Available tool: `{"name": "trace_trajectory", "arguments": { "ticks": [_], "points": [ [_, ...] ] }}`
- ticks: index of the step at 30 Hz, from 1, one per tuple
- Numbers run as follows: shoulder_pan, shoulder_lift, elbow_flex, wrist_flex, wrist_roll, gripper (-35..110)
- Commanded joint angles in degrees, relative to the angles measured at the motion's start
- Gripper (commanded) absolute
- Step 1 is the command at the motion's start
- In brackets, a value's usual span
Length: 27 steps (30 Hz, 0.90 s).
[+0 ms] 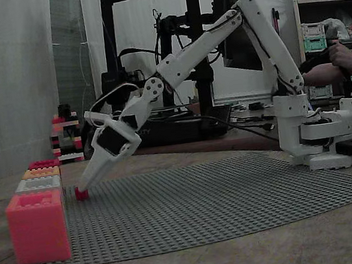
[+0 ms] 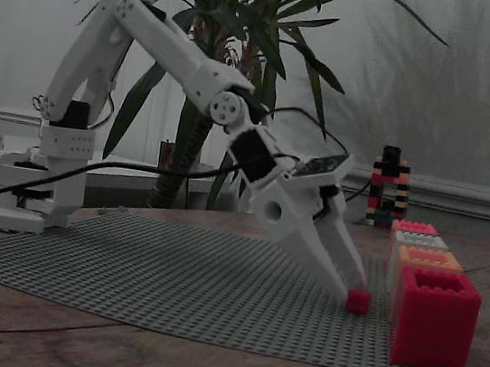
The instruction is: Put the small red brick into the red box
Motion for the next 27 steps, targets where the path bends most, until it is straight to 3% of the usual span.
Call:
{"name": "trace_trajectory", "arguments": {
  "ticks": [1, 6, 12, 17, 21, 24, 27],
  "points": [
    [0.6, 1.1, -3.5, -1.7, -0.1, 18],
    [0.6, -0.2, -4.4, -1.8, 0.6, 18],
    [0.3, -0.8, -4.4, -2.7, 3.2, 0],
    [0.1, 2.3, -4.4, 0.3, 9.0, 0],
    [-0.3, 9.1, -8.1, 11.9, 25.0, 0],
    [0.6, 10.7, -19.3, 27.2, 42.7, 0],
    [3.5, 8.9, -30.4, 35.9, 56.7, 0]
  ]
}}
